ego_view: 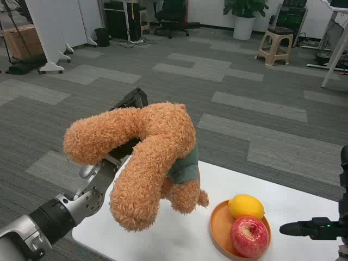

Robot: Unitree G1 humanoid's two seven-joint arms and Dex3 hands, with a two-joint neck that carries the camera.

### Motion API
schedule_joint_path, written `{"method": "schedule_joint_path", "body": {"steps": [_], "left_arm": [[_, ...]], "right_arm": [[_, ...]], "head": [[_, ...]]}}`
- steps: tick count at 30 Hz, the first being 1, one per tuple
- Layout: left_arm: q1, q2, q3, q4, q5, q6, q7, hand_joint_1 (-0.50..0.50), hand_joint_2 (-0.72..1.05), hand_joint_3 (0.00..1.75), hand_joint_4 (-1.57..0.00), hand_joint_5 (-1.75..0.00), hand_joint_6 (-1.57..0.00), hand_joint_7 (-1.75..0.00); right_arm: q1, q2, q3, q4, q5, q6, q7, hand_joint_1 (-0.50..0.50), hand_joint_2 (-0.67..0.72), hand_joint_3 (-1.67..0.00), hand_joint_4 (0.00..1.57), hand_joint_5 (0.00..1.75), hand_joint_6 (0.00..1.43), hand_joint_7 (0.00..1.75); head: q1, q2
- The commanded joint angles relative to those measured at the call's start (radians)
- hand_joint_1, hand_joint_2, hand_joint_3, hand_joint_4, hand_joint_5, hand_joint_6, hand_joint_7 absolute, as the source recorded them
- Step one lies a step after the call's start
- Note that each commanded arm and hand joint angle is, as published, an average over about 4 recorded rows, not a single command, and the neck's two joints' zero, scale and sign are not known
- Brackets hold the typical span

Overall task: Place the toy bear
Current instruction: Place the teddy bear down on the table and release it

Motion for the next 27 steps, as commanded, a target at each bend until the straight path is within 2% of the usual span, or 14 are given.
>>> {"method": "schedule_joint_path", "body": {"steps": [1,3,10,21,27], "left_arm": [[-0.023,0.014,-0.006,-0.002,-0.001,-0.010,0.003,0.50,0.60,0.09,-1.57,-1.75,-1.23,-1.68],[-0.023,0.014,-0.006,-0.002,-0.001,-0.010,0.004,0.50,0.60,0.09,-1.57,-1.75,-1.23,-1.68],[-0.023,0.014,-0.008,-0.002,-0.001,-0.010,0.004,0.50,0.60,0.09,-1.57,-1.75,-1.23,-1.68],[-0.019,0.017,-0.014,-0.003,-0.006,-0.010,0.011,0.50,0.60,0.09,-1.57,-1.75,-1.22,-1.68],[0.033,0.063,-0.009,-0.019,-0.055,0.036,0.075,0.50,0.52,0.09,-1.57,-1.75,-1.13,-1.68]], "right_arm": [[-0.054,0.010,0.084,-0.030,-0.002,-0.001,0.001,-0.33,0.22,0.00,0.00,0.19,0.00,0.07],[-0.054,0.010,0.084,-0.030,-0.002,-0.001,0.000,-0.33,0.22,0.00,0.00,0.19,0.00,0.07],[-0.054,0.010,0.084,-0.030,-0.002,-0.001,0.002,-0.33,0.22,0.00,0.00,0.19,0.00,0.10],[-0.054,0.010,0.083,-0.026,-0.002,-0.001,0.002,-0.33,0.22,0.00,0.00,0.19,0.00,0.07],[-0.054,0.008,0.080,-0.019,-0.002,-0.001,0.002,-0.33,0.22,0.00,0.00,0.19,0.00,0.07]], "head": [[-0.057,0.011],[-0.034,0.008],[-0.038,0.005],[-0.036,-0.005],[-0.036,-0.018]]}}
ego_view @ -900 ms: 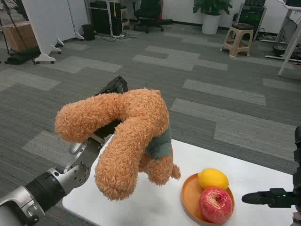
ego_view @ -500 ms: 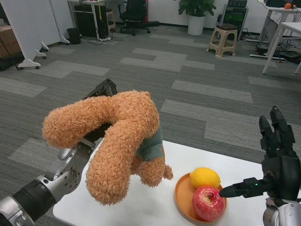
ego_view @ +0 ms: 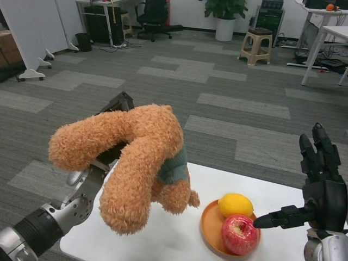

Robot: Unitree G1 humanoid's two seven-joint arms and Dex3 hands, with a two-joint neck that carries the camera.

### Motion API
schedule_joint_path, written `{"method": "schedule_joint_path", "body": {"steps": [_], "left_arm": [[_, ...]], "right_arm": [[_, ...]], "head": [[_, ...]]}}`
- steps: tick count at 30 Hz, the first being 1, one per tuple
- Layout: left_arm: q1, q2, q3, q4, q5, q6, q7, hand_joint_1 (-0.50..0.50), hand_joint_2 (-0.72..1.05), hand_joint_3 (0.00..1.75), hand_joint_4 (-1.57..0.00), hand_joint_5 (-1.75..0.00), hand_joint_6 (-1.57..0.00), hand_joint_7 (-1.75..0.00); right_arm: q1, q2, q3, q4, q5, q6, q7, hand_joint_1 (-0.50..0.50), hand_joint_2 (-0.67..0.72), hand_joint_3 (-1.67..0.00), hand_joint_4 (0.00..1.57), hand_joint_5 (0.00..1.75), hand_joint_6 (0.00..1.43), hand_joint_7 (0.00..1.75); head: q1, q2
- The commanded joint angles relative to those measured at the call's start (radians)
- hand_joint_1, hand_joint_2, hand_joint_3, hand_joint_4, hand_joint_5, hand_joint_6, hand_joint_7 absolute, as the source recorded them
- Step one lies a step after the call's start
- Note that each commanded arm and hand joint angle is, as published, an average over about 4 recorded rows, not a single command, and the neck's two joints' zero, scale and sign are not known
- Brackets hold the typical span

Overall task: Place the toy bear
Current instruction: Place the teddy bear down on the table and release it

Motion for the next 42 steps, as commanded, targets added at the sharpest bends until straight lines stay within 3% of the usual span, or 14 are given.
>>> {"method": "schedule_joint_path", "body": {"steps": [1,5,8,13,16,19,22,25,29,34,38,42], "left_arm": [[0.045,0.045,0.012,-0.024,-0.043,0.052,0.042,0.50,0.52,0.09,-1.57,-1.75,-1.11,-1.68],[0.126,0.092,0.011,-0.052,-0.160,0.226,0.064,0.50,0.52,0.09,-1.57,-1.75,-0.91,-1.71],[0.158,0.124,-0.022,-0.055,-0.261,0.335,0.064,0.50,0.52,0.09,-1.57,-1.75,-0.85,-1.68],[0.170,0.154,-0.060,-0.041,-0.331,0.476,0.064,0.50,0.52,0.09,-1.57,-1.75,-0.74,-1.68],[0.144,0.156,-0.101,0.009,-0.329,0.519,0.069,0.50,0.52,0.09,-1.57,-1.75,-0.71,-1.68],[0.100,0.130,-0.142,0.085,-0.305,0.537,0.071,0.50,0.52,0.09,-1.57,-1.75,-0.71,-1.68],[0.051,0.066,-0.152,0.189,-0.231,0.538,0.069,0.50,0.52,0.09,-1.57,-1.75,-0.71,-1.68],[0.030,-0.001,-0.110,0.274,-0.144,0.538,0.066,0.50,0.52,0.09,-1.57,-1.75,-0.75,-1.68],[-0.023,-0.065,-0.097,0.403,-0.109,0.495,0.062,0.50,0.52,0.09,-1.57,-1.75,-0.81,-1.68],[-0.102,-0.126,-0.096,0.534,-0.108,0.432,0.062,0.50,0.60,0.09,-1.57,-1.75,-0.87,-1.68],[-0.138,-0.143,-0.101,0.597,-0.108,0.424,0.063,0.50,0.60,0.09,-1.57,-1.75,-0.93,-1.68],[-0.182,-0.186,-0.094,0.690,-0.113,0.395,0.069,0.50,0.67,0.09,-1.57,-1.75,-0.96,-1.68]], "right_arm": [[-0.015,-0.006,-0.010,0.007,0.002,-0.001,-0.001,-0.33,0.22,0.00,0.00,0.19,0.00,0.07],[-0.015,-0.010,-0.013,0.020,0.002,-0.001,-0.001,-0.33,0.22,0.00,0.00,0.17,0.00,0.07],[-0.015,-0.012,-0.013,0.033,0.002,-0.001,-0.001,-0.33,0.22,0.00,0.00,0.19,0.00,0.07],[-0.015,-0.013,-0.015,0.056,0.003,-0.001,-0.001,-0.33,0.22,0.00,0.00,0.19,0.00,0.07],[-0.015,-0.010,-0.018,0.076,0.003,-0.003,-0.001,-0.33,0.25,0.00,0.00,0.17,0.00,0.07],[-0.014,-0.007,-0.022,0.097,0.003,-0.003,0.003,-0.33,0.28,0.00,0.00,0.12,0.00,0.07],[-0.011,-0.004,-0.029,0.110,0.004,-0.003,0.008,-0.33,0.28,0.00,0.00,0.19,0.00,0.07],[-0.007,-0.001,-0.034,0.116,0.005,-0.005,0.010,-0.33,0.28,0.00,0.00,0.15,0.00,0.07],[0.000,0.008,-0.044,0.123,0.005,-0.005,0.013,-0.33,0.28,0.00,0.00,0.17,0.00,0.07],[0.001,0.012,-0.046,0.135,0.005,-0.006,0.017,-0.33,0.28,0.00,0.00,0.19,0.00,0.07],[0.001,0.015,-0.047,0.142,0.004,-0.006,0.019,-0.33,0.28,0.00,0.00,0.19,0.00,0.10],[0.001,0.026,-0.047,0.159,0.004,-0.006,0.021,-0.33,0.28,0.00,0.00,0.19,0.00,0.07]], "head": [[-0.001,-0.006],[0.003,-0.018],[0.007,-0.025],[0.015,-0.038],[0.017,-0.047],[0.015,-0.054],[0.004,-0.056],[-0.003,-0.060],[-0.007,-0.062],[-0.006,-0.062],[-0.011,-0.067],[-0.011,-0.068]]}}
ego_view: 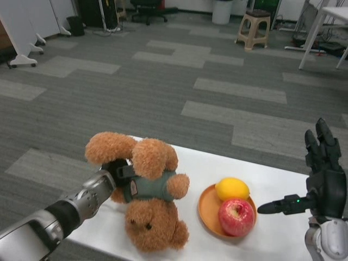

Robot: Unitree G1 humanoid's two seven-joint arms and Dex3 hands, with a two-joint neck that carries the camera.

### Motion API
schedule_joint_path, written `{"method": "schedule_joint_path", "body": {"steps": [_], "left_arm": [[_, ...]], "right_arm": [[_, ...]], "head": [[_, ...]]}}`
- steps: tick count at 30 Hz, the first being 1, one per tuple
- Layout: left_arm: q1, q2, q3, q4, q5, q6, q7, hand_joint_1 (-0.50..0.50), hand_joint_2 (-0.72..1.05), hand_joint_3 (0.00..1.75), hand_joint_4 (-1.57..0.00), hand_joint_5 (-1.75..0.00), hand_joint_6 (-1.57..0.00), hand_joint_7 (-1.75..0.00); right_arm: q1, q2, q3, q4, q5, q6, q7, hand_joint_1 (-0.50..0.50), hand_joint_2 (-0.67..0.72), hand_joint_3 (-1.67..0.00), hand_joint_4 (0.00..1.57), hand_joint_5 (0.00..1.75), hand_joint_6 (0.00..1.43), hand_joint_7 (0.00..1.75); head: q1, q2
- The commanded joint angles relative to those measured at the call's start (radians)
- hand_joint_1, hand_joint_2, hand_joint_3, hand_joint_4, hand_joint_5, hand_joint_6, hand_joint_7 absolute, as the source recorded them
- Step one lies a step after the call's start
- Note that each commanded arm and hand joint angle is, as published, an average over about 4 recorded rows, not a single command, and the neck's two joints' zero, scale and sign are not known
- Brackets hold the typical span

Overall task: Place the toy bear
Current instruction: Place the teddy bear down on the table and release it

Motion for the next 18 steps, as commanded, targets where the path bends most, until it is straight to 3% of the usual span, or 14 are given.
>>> {"method": "schedule_joint_path", "body": {"steps": [1,3,6,8,10,14,16,18], "left_arm": [[-0.046,-0.030,0.009,0.069,-0.005,-0.029,0.004,0.50,0.72,0.09,-1.56,-1.75,-0.94,-1.68],[-0.054,-0.033,0.003,0.076,-0.009,-0.029,0.007,0.50,0.85,0.09,-1.51,-1.75,-0.76,-1.64],[-0.059,-0.032,-0.014,0.076,-0.026,-0.029,0.013,0.50,0.96,0.09,-1.13,-1.75,-0.30,-1.45],[-0.060,-0.029,-0.021,0.074,-0.035,-0.029,0.014,0.50,0.91,0.09,-0.58,-1.75,-0.07,-1.12],[-0.059,-0.026,-0.026,0.071,-0.034,-0.029,0.014,0.50,0.91,0.09,-0.13,-1.75,0.00,-0.80],[-0.052,-0.022,-0.031,0.067,-0.029,-0.029,0.018,0.50,0.98,0.09,0.00,-1.39,0.00,-0.44],[-0.047,-0.022,-0.031,0.063,-0.027,-0.029,0.021,0.46,0.98,0.09,0.00,-1.28,0.00,-0.42],[-0.042,-0.022,-0.031,0.059,-0.026,-0.030,0.023,0.30,1.00,0.09,0.00,-1.13,0.00,-0.35]], "right_arm": [[0.005,0.015,-0.007,0.021,0.003,-0.005,0.003,-0.33,0.28,0.00,0.00,0.17,0.00,0.07],[0.004,0.018,-0.007,0.024,0.002,-0.005,0.004,-0.33,0.28,0.00,0.00,0.17,0.00,0.07],[0.003,0.022,-0.010,0.026,0.001,-0.005,0.005,-0.33,0.28,0.00,0.00,0.19,0.00,0.07],[0.003,0.024,-0.012,0.027,0.002,-0.005,0.005,-0.33,0.28,0.00,0.00,0.19,0.00,0.07],[0.004,0.026,-0.015,0.028,0.002,-0.005,0.006,-0.33,0.28,0.00,0.00,0.19,0.00,0.07],[0.003,0.029,-0.016,0.033,0.002,-0.005,0.007,-0.33,0.28,0.00,0.00,0.19,0.00,0.07],[0.001,0.029,-0.016,0.036,0.002,-0.005,0.008,-0.33,0.28,0.00,0.00,0.19,0.00,0.07],[-0.001,0.029,-0.016,0.038,0.002,-0.005,0.008,-0.33,0.28,0.00,0.00,0.19,0.00,0.07]], "head": [[0.000,-0.001],[-0.001,-0.002],[-0.001,-0.003],[-0.001,-0.003],[-0.002,-0.002],[-0.001,-0.004],[0.000,-0.005],[0.000,-0.006]]}}
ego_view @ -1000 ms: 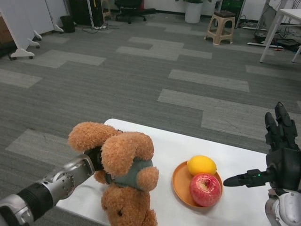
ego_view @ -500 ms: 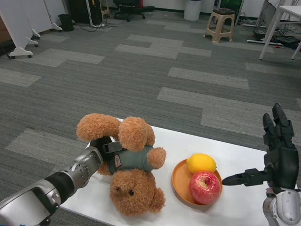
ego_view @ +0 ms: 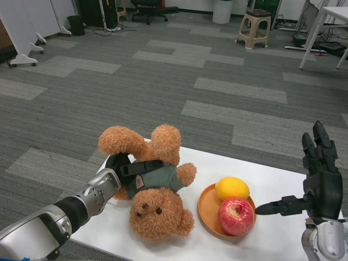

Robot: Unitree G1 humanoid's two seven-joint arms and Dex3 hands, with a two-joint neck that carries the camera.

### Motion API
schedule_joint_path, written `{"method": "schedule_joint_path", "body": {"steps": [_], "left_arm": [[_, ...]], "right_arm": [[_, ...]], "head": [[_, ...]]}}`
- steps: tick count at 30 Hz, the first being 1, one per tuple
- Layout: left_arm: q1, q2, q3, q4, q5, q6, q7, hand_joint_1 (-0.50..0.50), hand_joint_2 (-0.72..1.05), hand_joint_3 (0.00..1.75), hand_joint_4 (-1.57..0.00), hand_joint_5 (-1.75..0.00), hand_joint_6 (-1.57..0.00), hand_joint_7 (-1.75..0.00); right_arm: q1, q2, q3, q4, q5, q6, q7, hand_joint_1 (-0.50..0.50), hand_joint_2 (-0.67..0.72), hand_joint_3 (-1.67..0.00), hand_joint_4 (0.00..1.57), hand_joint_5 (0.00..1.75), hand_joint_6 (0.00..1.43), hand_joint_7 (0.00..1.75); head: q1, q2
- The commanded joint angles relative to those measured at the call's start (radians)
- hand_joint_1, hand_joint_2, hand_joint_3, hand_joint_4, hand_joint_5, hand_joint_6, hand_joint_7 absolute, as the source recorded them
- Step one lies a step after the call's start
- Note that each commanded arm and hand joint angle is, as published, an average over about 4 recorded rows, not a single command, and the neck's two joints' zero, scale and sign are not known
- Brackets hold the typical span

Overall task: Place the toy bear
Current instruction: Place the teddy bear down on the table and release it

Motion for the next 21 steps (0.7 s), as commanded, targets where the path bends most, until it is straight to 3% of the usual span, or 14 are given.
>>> {"method": "schedule_joint_path", "body": {"steps": [1,4,7,11,15,18,21], "left_arm": [[0.006,0.008,-0.003,-0.010,0.009,-0.013,0.005,0.18,1.00,0.09,0.00,-1.00,0.00,-0.31],[0.014,0.008,0.002,-0.018,0.023,-0.021,0.005,-0.21,0.87,0.09,0.00,-0.59,0.00,-0.17],[0.023,0.008,0.003,-0.026,0.029,-0.037,0.006,-0.39,0.69,0.09,0.00,-0.41,0.00,-0.05],[0.032,0.008,0.001,-0.037,0.031,-0.071,0.003,-0.46,0.27,0.09,0.00,-0.41,0.00,0.00],[0.038,0.009,0.000,-0.049,0.032,-0.088,-0.005,-0.48,-0.35,0.09,0.00,-0.51,0.00,0.00],[0.044,0.008,-0.002,-0.058,0.033,-0.105,-0.010,-0.48,-0.53,0.09,0.00,-0.54,0.00,0.00],[0.052,0.007,0.003,-0.066,0.032,-0.133,-0.011,-0.48,-0.55,0.09,0.00,-0.56,0.00,0.00]], "right_arm": [[-0.001,0.006,-0.010,0.009,0.002,-0.005,-0.002,-0.33,0.28,0.00,0.00,0.19,0.00,0.07],[-0.002,0.008,-0.011,0.012,0.002,-0.005,-0.002,-0.33,0.28,0.00,0.00,0.15,0.00,0.07],[-0.002,0.009,-0.015,0.012,0.001,-0.005,-0.002,-0.33,0.28,0.00,0.00,0.19,0.00,0.07],[-0.002,0.009,-0.017,0.013,0.002,-0.005,-0.002,-0.33,0.28,0.00,0.00,0.19,0.00,0.07],[-0.002,0.009,-0.018,0.014,0.002,-0.005,-0.002,-0.33,0.28,0.00,0.00,0.19,0.00,0.07],[-0.002,0.008,-0.017,0.012,0.003,-0.005,-0.002,-0.33,0.28,0.00,0.00,0.19,0.00,0.07],[0.000,0.008,-0.018,0.009,0.002,-0.005,-0.001,-0.33,0.28,0.00,0.00,0.19,0.00,0.07]], "head": [[0.000,-0.001],[-0.003,-0.004],[-0.003,-0.003],[-0.003,-0.002],[0.001,-0.003],[0.002,-0.003],[0.003,-0.002]]}}
